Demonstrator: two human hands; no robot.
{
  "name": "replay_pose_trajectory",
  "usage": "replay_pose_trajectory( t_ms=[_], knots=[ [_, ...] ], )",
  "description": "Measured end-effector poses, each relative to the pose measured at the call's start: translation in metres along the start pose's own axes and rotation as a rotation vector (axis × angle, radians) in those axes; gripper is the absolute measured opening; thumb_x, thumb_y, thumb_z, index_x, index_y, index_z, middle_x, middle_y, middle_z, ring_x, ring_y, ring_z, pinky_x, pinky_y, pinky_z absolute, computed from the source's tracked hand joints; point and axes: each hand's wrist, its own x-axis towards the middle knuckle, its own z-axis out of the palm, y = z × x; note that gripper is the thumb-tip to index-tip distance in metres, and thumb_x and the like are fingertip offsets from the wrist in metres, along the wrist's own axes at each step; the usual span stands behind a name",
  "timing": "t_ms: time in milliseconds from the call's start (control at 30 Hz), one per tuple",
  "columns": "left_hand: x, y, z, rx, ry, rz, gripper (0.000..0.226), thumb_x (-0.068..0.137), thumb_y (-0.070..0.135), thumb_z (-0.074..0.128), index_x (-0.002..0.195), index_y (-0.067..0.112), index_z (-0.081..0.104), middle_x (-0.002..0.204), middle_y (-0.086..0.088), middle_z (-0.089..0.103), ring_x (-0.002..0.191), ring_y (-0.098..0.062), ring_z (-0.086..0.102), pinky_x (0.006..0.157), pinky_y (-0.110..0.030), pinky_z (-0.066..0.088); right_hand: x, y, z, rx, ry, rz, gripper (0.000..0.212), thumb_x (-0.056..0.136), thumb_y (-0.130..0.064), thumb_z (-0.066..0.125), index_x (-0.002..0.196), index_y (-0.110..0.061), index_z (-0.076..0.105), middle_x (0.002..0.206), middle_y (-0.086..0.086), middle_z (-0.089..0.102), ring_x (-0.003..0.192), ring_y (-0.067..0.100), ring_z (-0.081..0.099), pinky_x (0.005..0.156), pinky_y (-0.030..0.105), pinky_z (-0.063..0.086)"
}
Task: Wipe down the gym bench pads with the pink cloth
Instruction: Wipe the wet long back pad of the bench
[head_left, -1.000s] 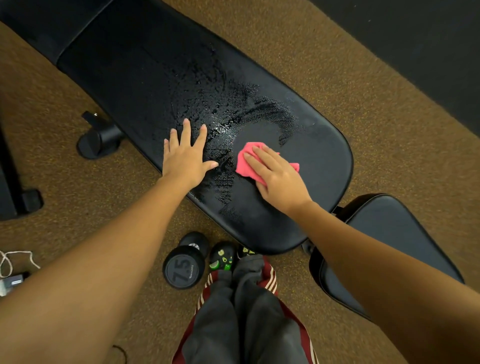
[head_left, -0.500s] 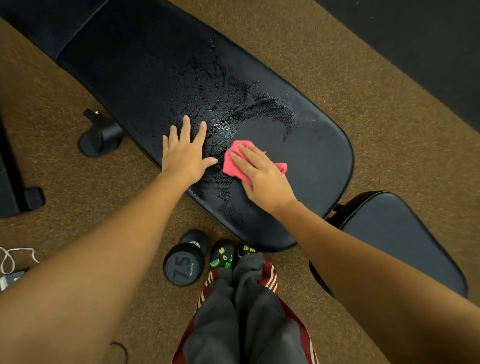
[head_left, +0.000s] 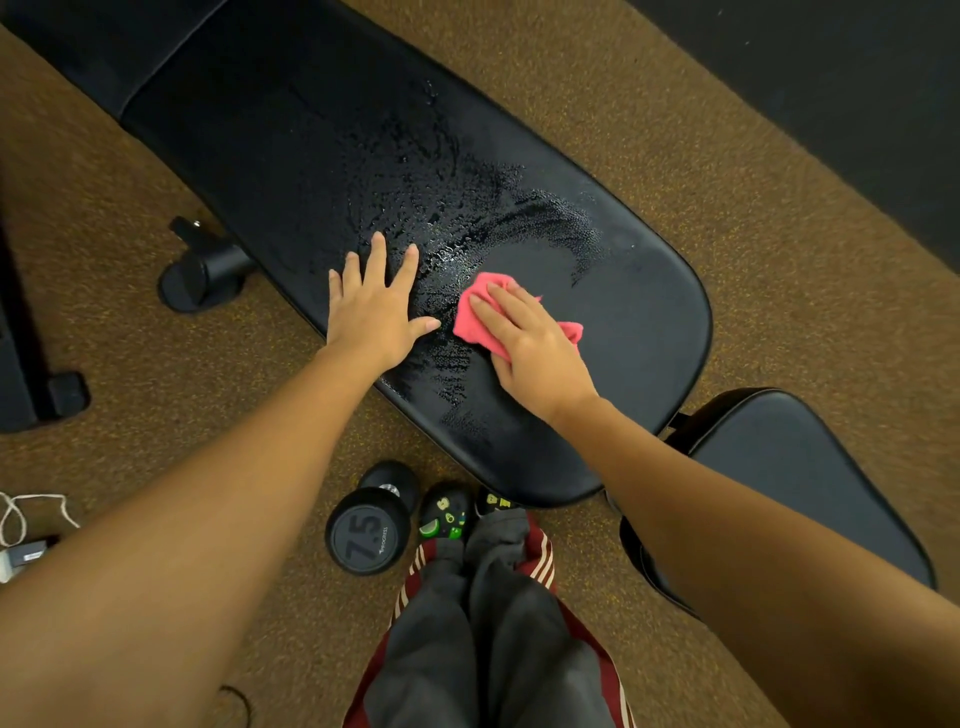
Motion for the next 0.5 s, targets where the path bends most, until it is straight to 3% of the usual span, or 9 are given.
replay_pose_trajectory(
  t_ms=[100, 200, 267, 500],
  knots=[
    [-0.002, -0.004, -0.006, -0.069, 0.011, 0.017, 0.076, 0.091, 0.051, 0.046, 0.150, 0.025, 0.007, 0.158, -0.010, -0.004, 0.143, -0.036, 0.005, 0.117, -0.048, 0.006, -0.008, 0.004, -0.006, 0.058, 0.042, 0.076, 0.047, 0.081, -0.003, 0.058, 0.128, -0.001, 0.055, 0.133, 0.021, 0.053, 0.126, 0.040, 0.046, 0.111, 0.045, 0.031],
    [-0.007, -0.012, -0.009, -0.148, 0.085, 0.018, 0.071, 0.092, 0.045, 0.049, 0.150, 0.022, 0.013, 0.158, -0.012, 0.000, 0.143, -0.035, 0.008, 0.118, -0.045, 0.008, -0.003, -0.004, -0.013, 0.166, 0.113, 0.240, 0.050, 0.087, -0.004, 0.056, 0.136, -0.006, 0.047, 0.142, 0.016, 0.044, 0.133, 0.034, 0.038, 0.114, 0.030, 0.021],
    [-0.009, -0.018, -0.010, -0.158, 0.105, 0.003, 0.071, 0.092, 0.042, 0.051, 0.150, 0.021, 0.015, 0.158, -0.013, 0.000, 0.144, -0.035, 0.007, 0.119, -0.045, 0.008, 0.009, -0.015, -0.014, 0.177, 0.120, 0.216, 0.050, 0.089, -0.005, 0.055, 0.138, -0.006, 0.045, 0.145, 0.016, 0.041, 0.136, 0.032, 0.034, 0.113, 0.025, 0.017],
    [-0.012, -0.028, -0.008, -0.139, 0.020, -0.064, 0.070, 0.092, 0.040, 0.051, 0.149, 0.024, 0.013, 0.158, -0.011, -0.004, 0.145, -0.032, 0.003, 0.118, -0.047, 0.004, 0.044, -0.038, 0.011, 0.046, -0.054, 0.043, 0.048, 0.085, 0.000, 0.057, 0.132, 0.000, 0.051, 0.139, 0.022, 0.047, 0.133, 0.041, 0.037, 0.112, 0.049, 0.031]
  ],
)
